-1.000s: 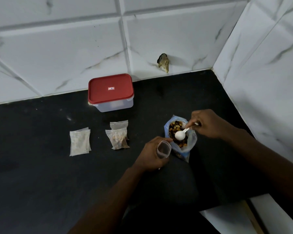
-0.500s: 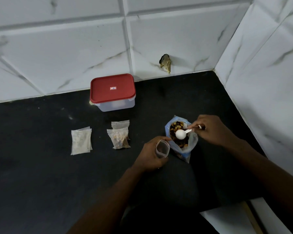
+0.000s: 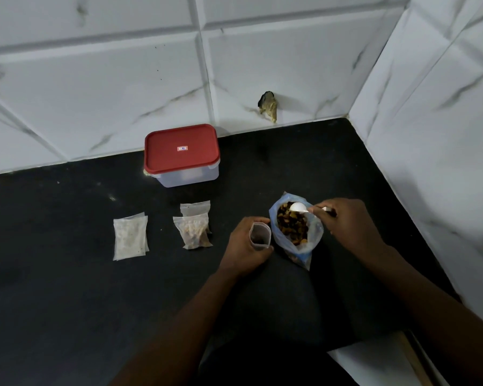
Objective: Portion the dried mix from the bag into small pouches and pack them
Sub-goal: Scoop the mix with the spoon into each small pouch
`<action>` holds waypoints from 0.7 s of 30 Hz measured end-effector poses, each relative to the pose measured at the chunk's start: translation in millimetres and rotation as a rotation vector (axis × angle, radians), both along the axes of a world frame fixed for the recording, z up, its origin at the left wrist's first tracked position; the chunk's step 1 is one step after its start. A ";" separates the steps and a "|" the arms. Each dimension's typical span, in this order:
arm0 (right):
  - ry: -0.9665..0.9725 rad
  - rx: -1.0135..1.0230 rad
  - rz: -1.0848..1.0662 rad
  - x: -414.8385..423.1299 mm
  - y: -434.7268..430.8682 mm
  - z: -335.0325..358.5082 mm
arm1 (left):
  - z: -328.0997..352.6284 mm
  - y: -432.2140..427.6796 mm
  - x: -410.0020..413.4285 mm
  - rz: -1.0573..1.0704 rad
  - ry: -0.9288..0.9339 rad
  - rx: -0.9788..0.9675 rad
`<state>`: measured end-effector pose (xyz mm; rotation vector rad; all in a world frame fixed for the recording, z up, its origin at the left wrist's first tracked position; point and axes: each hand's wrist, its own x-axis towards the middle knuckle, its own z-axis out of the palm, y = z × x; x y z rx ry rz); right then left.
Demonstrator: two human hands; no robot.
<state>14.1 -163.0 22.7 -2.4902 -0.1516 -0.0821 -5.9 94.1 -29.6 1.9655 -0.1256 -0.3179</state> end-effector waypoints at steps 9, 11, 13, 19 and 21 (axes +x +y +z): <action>0.025 -0.242 -0.024 -7.2 24.4 -13.4 | -7.1 -6.9 1.3 -0.031 0.085 0.027; 0.041 -0.249 -0.027 -9.8 29.3 -17.0 | -7.6 -7.3 1.3 -0.037 0.095 0.025; 0.057 -0.215 -0.025 -11.4 31.8 -18.4 | -7.7 -7.2 1.0 -0.035 0.096 0.014; -0.035 -0.041 -0.001 -21.1 23.8 -10.1 | -9.2 -7.5 1.4 -0.043 0.102 0.017; -0.054 -0.035 0.001 -21.0 20.1 -10.7 | -8.9 -7.6 1.3 -0.045 0.102 0.018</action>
